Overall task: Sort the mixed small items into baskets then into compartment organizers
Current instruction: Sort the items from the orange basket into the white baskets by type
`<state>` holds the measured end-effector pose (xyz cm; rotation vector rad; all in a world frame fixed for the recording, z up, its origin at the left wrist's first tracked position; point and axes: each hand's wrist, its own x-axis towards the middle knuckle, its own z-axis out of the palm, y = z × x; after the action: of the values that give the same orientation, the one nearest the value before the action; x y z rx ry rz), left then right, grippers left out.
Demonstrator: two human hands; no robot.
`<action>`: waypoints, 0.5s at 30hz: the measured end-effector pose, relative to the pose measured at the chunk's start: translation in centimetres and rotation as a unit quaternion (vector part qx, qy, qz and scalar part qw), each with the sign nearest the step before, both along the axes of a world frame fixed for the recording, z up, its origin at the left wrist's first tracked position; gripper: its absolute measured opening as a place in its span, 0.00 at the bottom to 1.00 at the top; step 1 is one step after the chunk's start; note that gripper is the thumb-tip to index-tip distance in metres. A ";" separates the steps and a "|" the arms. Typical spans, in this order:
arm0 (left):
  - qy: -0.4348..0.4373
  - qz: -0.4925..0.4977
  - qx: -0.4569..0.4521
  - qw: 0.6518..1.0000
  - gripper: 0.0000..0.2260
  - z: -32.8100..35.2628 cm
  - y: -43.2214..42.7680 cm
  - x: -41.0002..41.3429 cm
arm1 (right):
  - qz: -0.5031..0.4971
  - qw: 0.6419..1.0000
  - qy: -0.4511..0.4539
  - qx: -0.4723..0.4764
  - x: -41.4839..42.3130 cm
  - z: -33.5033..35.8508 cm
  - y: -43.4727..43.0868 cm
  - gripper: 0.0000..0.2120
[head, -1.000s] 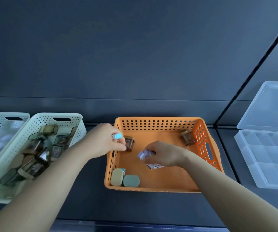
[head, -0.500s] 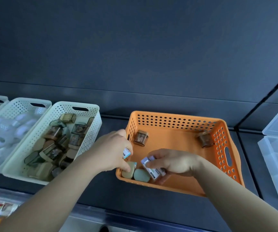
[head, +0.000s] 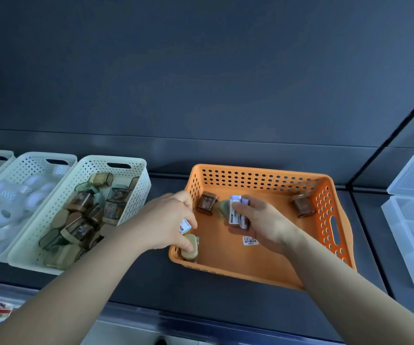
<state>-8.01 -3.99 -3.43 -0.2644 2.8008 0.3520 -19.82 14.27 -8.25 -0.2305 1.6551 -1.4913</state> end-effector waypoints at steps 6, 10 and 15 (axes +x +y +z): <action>0.053 0.024 0.011 0.998 0.16 -0.7 0.2 -0.4 | 0.004 0.993 0.113 -0.019 0.2 1.0 0.5 0.08; 0.162 0.083 0.038 0.983 0.11 -1.5 0.0 0.3 | 0.096 0.988 0.114 -0.031 1.3 1.3 0.2 0.05; 0.183 0.159 0.115 0.963 0.09 -1.4 -0.8 1.8 | 0.276 0.937 0.203 0.068 2.1 1.2 -1.9 0.15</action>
<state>-6.24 -4.82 -4.84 -0.6578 3.0300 0.8769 -17.71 12.40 -7.06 -0.8989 1.8014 -0.9342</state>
